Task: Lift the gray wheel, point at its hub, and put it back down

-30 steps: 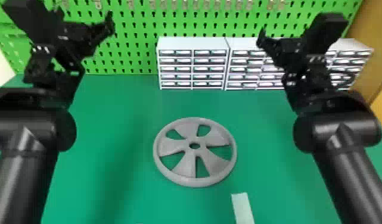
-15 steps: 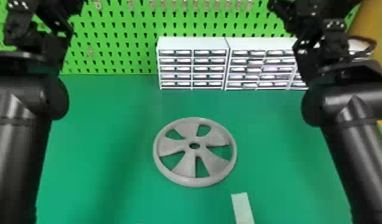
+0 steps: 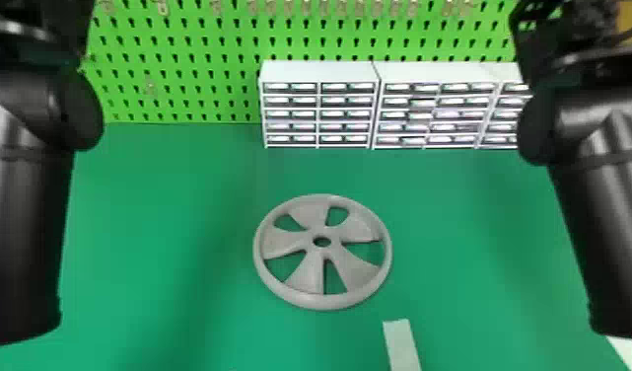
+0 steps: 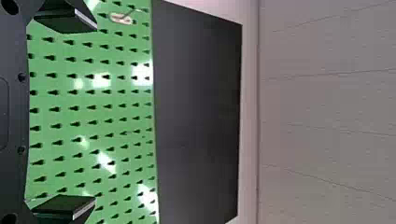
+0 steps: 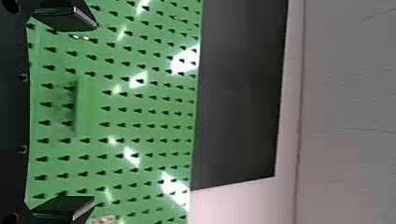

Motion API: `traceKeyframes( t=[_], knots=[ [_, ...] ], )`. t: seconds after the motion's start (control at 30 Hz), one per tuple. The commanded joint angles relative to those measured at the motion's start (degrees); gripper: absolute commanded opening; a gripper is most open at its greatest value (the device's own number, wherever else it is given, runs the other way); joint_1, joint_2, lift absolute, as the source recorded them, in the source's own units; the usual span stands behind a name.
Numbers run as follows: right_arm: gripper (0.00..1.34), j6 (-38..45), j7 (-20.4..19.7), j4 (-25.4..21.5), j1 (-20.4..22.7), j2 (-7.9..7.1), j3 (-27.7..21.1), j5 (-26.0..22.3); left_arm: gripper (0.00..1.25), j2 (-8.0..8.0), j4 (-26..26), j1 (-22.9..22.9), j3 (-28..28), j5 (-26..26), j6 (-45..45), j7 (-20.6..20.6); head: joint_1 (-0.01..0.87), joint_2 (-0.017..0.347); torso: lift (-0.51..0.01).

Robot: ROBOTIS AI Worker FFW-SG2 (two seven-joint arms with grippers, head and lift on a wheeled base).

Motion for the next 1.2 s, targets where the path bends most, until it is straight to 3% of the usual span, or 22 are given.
traceKeyframes(
  t=[0.0, 0.3, 0.8, 1.17],
  knots=[
    [1.34, -0.01, -0.07, -1.12, -2.21, -0.77, 0.08, 0.61, 1.25, 0.21, -0.29, -2.12, -0.43, -0.31, -0.62, 0.08, 0.692, 0.048, -0.088],
    [1.34, -0.01, -0.07, -2.97, -6.26, -1.65, -0.18, 2.19, 1.25, 1.44, -0.64, -6.34, -1.75, -0.93, -1.85, 0.61, 0.692, 0.048, -0.088],
    [1.34, -0.54, -0.07, -6.13, -10.83, -2.35, -2.47, 3.51, 1.25, 2.06, -2.14, -12.23, -1.4, -1.63, -3.52, 1.93, 0.692, 0.048, -0.088],
    [1.34, -0.8, -0.07, -8.6, -15.22, -2.61, -1.5, 4.12, 1.25, 2.5, -3.1, -17.24, -3.77, -1.02, -4.49, 1.93, 0.692, 0.048, -0.088]
  ],
)
